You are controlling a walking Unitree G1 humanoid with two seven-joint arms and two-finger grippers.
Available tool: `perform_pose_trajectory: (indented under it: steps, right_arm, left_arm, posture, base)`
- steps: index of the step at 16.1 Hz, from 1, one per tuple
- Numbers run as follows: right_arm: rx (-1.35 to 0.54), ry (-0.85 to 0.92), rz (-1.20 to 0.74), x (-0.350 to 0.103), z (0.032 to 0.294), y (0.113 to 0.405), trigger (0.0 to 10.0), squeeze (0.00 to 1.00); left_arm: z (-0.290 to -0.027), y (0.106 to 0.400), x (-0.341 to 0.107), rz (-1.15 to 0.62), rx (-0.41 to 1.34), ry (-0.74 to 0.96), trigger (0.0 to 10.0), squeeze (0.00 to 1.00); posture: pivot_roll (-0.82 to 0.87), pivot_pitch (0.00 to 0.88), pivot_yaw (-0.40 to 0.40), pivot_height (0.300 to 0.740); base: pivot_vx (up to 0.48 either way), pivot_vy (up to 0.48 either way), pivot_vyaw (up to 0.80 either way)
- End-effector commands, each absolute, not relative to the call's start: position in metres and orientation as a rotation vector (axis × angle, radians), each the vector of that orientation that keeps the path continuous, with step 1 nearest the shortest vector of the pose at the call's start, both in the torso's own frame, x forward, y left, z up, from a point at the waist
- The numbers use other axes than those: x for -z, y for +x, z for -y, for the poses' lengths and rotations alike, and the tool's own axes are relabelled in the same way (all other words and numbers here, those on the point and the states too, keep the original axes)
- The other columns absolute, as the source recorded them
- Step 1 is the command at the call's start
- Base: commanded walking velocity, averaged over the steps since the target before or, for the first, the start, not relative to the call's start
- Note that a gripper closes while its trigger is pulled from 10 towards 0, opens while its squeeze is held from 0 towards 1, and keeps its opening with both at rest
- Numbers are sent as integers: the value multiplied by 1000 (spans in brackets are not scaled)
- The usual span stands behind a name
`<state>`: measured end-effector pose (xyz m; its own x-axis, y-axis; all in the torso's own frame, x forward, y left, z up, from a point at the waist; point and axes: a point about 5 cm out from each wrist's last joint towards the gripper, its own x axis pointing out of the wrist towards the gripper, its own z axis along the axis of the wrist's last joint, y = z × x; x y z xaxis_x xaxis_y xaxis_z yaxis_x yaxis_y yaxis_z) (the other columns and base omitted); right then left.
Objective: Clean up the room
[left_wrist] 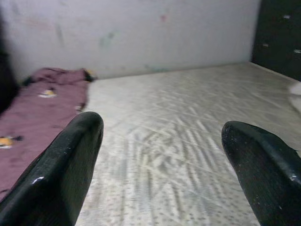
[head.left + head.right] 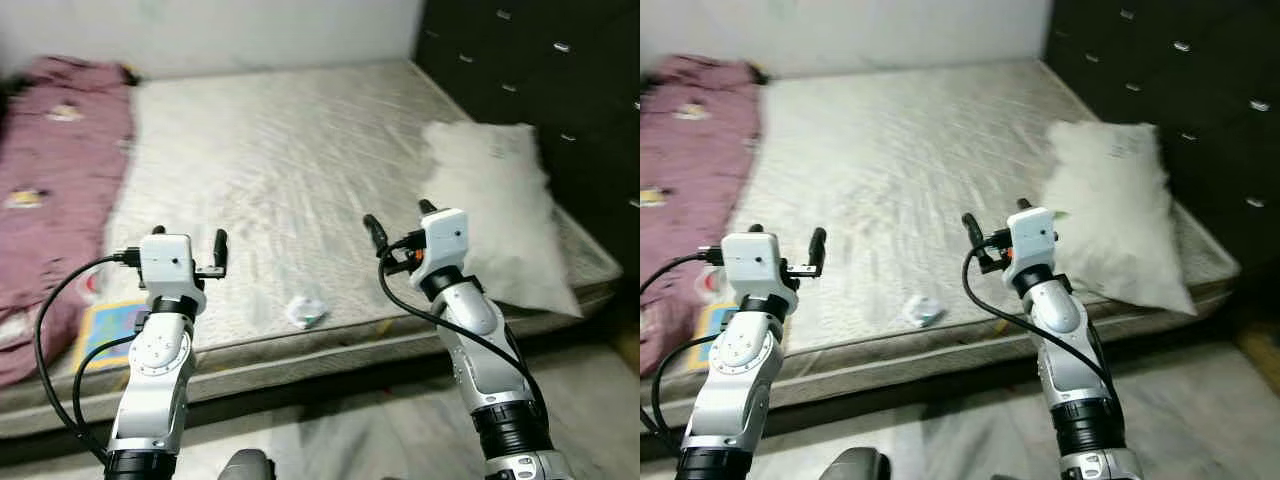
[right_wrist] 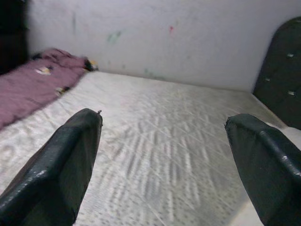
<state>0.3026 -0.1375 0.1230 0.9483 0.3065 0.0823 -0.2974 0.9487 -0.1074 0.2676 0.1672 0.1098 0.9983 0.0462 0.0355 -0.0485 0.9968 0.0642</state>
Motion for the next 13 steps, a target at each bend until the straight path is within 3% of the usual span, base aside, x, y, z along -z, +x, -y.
perform_pose_trajectory:
  steps: [1,6,13]
  right_arm:
    - [-289,-82,101,-124,145,302,10000,0]
    - [-288,-81,102,-124,145,301,10000,0]
    - [-279,-78,104,-124,145,302,10000,0]
  left_arm:
    - [-161,269,-113,49,-19,68,10000,0]
    - [-160,269,-116,68,-1,69,10000,0]
    - [-158,270,-117,75,17,67,10000,0]
  posture:
    - [50,18,-13,740]
    - [47,27,-13,740]
    - [47,27,-11,740]
  base:
    - [0,0,0]
    - [0,0,0]
    - [289,0,0]
